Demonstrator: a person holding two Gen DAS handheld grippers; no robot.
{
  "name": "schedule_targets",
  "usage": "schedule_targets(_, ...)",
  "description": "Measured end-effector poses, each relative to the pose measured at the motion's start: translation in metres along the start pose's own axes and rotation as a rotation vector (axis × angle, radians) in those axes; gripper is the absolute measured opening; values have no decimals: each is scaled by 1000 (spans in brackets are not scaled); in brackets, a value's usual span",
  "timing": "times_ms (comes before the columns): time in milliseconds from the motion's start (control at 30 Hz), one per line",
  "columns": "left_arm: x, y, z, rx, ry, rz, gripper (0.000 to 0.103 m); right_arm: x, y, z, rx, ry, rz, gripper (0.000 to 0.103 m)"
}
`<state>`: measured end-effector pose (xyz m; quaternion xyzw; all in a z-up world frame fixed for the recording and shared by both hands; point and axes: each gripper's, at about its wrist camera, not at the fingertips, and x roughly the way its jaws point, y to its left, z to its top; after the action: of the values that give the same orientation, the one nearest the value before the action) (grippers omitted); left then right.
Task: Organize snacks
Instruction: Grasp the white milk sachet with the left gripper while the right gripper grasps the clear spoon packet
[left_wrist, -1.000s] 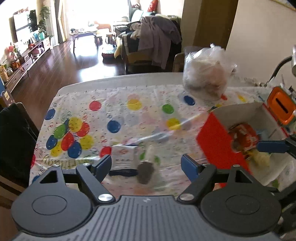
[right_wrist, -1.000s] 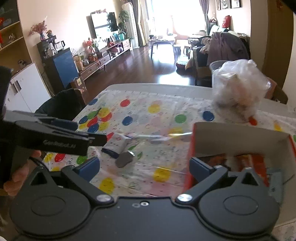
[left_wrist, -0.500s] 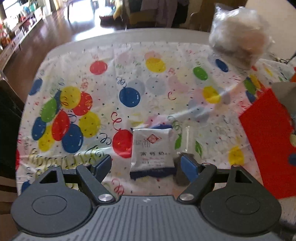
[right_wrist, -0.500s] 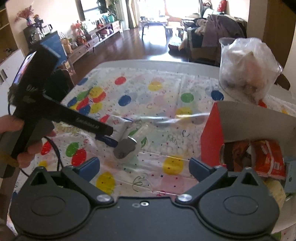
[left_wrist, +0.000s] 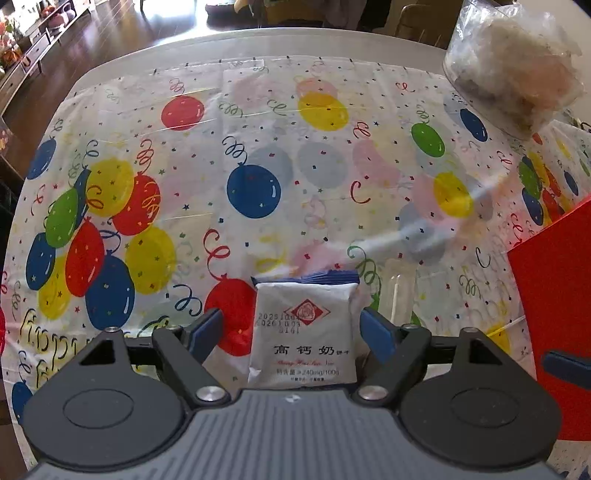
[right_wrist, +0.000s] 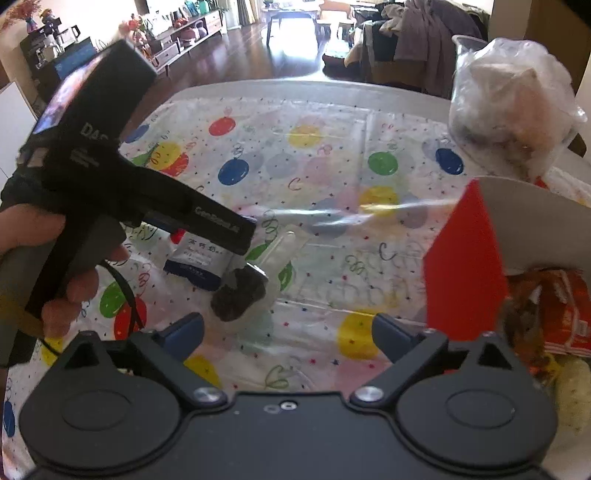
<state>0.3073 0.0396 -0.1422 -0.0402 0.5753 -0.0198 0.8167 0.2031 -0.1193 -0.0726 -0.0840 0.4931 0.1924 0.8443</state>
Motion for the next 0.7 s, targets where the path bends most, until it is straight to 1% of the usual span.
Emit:
schedule_targets(67,0,-1,0,9,-8,1,79,8,7,3,-3,4,1,94)
schedule_targets(133,-2,-2,-1,24,-19,10,69,16,15,4,-18,11,-10,92)
schedule_targets(167,-2,-3,-1,34,-24,12,67,21,18,5,-24,15,-16,90)
schedule_targets(233,-4,-3,-3,40,-35,6,55,30,25,6,-40,27,-20,87)
schedule_targets(333,-6,-1,-5,47,-47,1,49,42,32,8,-60,39,-37,81)
schedule_targets(400,-8,5,-8,31,-52,-9,48,48,35,10,-59,40,-42,80)
schedule_targets(600,-14,31,-15,-39,-61,-4,47,59,39,13,-21,47,-45,70)
schedule_targets(633,-15,34,-16,-46,-62,0,47,60,39,14,-11,49,-49,65)
schedule_targets(700,-17,41,-19,-63,-63,-1,47,62,38,15,9,41,-59,62)
